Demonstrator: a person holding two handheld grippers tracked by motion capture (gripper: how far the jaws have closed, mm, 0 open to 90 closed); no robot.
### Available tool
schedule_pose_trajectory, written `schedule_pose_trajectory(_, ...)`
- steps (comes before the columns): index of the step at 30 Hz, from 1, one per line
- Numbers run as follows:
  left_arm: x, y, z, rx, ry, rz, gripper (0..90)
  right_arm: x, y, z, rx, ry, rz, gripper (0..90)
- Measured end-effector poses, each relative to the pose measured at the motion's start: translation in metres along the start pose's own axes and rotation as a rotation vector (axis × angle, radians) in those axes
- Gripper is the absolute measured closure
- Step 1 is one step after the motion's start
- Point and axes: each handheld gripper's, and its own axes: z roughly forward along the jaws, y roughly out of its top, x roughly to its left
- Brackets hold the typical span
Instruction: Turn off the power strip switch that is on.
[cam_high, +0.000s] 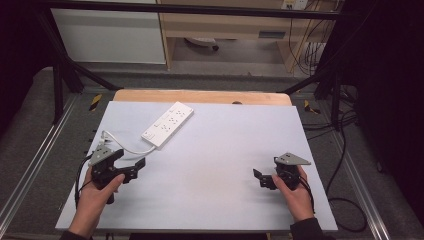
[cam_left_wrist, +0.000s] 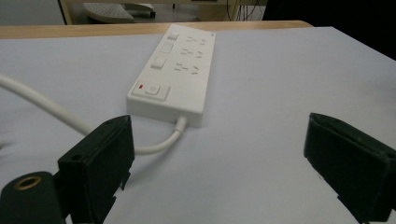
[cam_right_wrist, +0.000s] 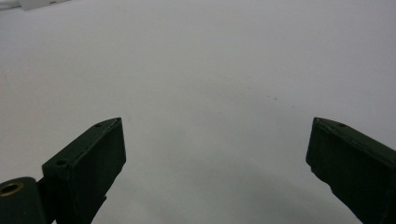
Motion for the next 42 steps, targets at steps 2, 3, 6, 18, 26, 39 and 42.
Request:
schedule_pose_trajectory(2, -0.001, 0.007, 0.006, 0.011, -0.005, 0.016, 8.8, -0.002, -0.001, -0.001, 0.001, 0.002, -0.001, 5.1)
schedule_pose_trajectory(3, -0.001, 0.009, 0.009, 0.01, -0.009, 0.012, 8.8, -0.003, -0.001, -0.001, 0.001, 0.004, 0.002, 5.1)
schedule_pose_trajectory(6, -0.003, 0.021, 0.017, 0.009, -0.018, 0.024, 8.9, -0.004, -0.001, -0.002, -0.011, 0.007, 0.008, 5.1)
schedule_pose_trajectory(18, 0.008, 0.053, 0.05, 0.002, -0.018, 0.015, 9.7, -0.002, 0.0, -0.002, -0.005, 0.018, 0.012, 4.8)
schedule_pose_trajectory(26, 0.014, 0.061, 0.069, -0.026, -0.025, 0.018, 10.2, -0.002, -0.001, 0.0, -0.001, 0.015, -0.002, 4.5)
schedule_pose_trajectory(39, 0.019, 0.071, 0.101, 0.02, 0.026, 0.032, 10.2, -0.002, -0.001, 0.0, -0.001, 0.019, -0.009, 4.5)
schedule_pose_trajectory(42, 0.023, 0.074, 0.108, 0.028, 0.031, 0.015, 10.5, -0.002, -0.001, 0.0, -0.001, 0.022, -0.011, 4.5)
